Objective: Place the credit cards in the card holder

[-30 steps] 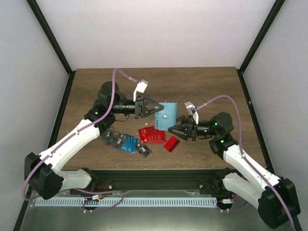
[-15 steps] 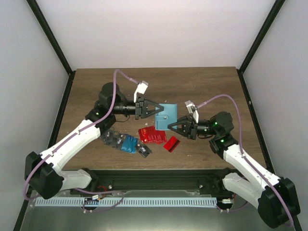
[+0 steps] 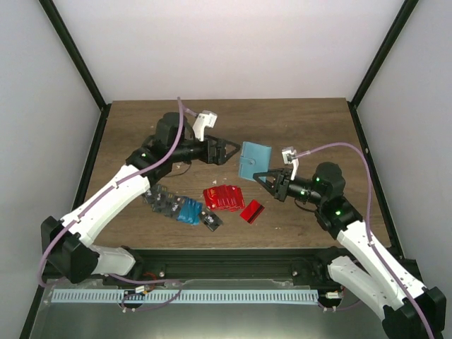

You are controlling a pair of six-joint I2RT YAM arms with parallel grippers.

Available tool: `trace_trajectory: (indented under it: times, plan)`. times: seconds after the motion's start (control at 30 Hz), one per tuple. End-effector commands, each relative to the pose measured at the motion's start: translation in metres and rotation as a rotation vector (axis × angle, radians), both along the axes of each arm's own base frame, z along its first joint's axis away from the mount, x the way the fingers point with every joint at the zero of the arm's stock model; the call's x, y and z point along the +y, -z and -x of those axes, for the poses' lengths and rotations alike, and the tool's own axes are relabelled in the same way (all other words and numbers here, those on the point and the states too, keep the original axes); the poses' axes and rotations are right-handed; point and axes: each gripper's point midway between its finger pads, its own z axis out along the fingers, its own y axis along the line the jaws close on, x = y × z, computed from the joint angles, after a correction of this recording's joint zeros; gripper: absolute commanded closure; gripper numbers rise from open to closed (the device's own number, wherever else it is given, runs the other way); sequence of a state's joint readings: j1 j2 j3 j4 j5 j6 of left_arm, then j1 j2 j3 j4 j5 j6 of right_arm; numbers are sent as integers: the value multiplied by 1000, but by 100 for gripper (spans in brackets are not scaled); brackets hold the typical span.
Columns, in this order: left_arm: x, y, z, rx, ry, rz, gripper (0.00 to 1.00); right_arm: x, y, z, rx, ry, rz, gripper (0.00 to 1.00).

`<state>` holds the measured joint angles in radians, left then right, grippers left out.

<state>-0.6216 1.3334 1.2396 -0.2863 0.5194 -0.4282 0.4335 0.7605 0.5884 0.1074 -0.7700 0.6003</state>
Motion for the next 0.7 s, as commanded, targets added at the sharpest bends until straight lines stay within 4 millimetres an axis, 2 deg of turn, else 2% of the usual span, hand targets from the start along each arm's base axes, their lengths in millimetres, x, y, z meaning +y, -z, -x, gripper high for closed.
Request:
trace_trajectory:
  times: [0.0,0.07,0.13,0.3,0.43,0.5,0.6,0.67]
  plan:
    - [44,33,-30,-1,-270,-235,0,-21,19,-28,66,219,95,99]
    - [64,38,-35,-19,-378,-262,0,-26,24,-33,87,261,110,99]
    - [74,39,-28,-22,-404,-233,0,-29,28,-38,121,295,120,99]
    - [69,35,-5,-50,-300,-167,0,-33,44,-52,223,356,170,98]
    - [60,50,1,61,-253,-193,0,-39,47,-48,221,387,126,90]
    - [57,56,3,105,-238,-198,0,-43,56,-43,223,400,105,90]
    - [54,64,5,134,-242,-193,0,-52,66,-42,226,452,93,97]
    - [56,70,3,147,-261,-201,0,-61,81,-46,271,511,135,99]
